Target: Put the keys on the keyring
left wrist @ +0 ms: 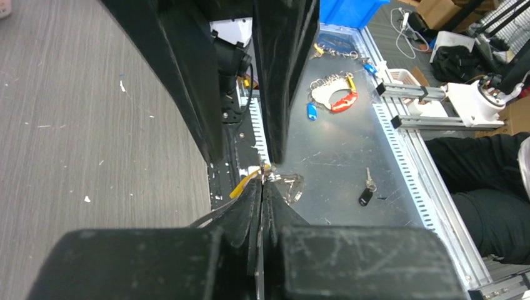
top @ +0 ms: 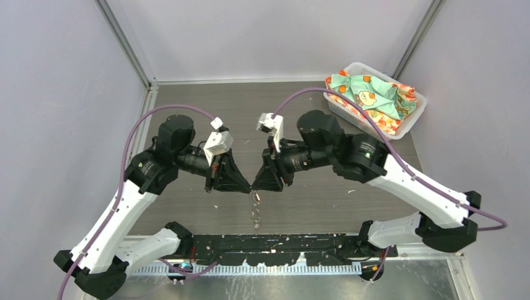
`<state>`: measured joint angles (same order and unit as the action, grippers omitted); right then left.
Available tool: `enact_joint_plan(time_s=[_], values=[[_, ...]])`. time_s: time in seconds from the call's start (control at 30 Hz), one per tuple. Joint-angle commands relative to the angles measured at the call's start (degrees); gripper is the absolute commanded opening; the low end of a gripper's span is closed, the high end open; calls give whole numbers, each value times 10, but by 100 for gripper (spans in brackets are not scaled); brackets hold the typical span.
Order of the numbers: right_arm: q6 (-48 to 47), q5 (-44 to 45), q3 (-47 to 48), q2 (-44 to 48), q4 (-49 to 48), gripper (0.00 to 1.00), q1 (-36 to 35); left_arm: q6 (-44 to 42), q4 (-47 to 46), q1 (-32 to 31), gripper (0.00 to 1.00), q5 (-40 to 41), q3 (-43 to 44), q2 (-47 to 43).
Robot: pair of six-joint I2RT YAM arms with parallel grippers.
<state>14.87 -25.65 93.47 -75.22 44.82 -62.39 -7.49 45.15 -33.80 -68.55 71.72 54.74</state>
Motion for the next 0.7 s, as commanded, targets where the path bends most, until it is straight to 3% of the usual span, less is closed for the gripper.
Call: enact_joint_plan(time_s=[0.0, 0.17, 0.43, 0.67], values=[[33, 65, -63, 104, -104, 43, 11, 123, -165, -4, 0, -3, -41, -40], [79, 66, -155, 175, -183, 47, 14, 223, -301, -4, 0, 12, -68, -60], [124, 49, -233, 211, -270, 47, 14, 236, -328, -4, 0, 8, -56, -59], [142, 36, -247, 205, -309, 44, 14, 232, -323, -3, 0, 7, -53, -60]])
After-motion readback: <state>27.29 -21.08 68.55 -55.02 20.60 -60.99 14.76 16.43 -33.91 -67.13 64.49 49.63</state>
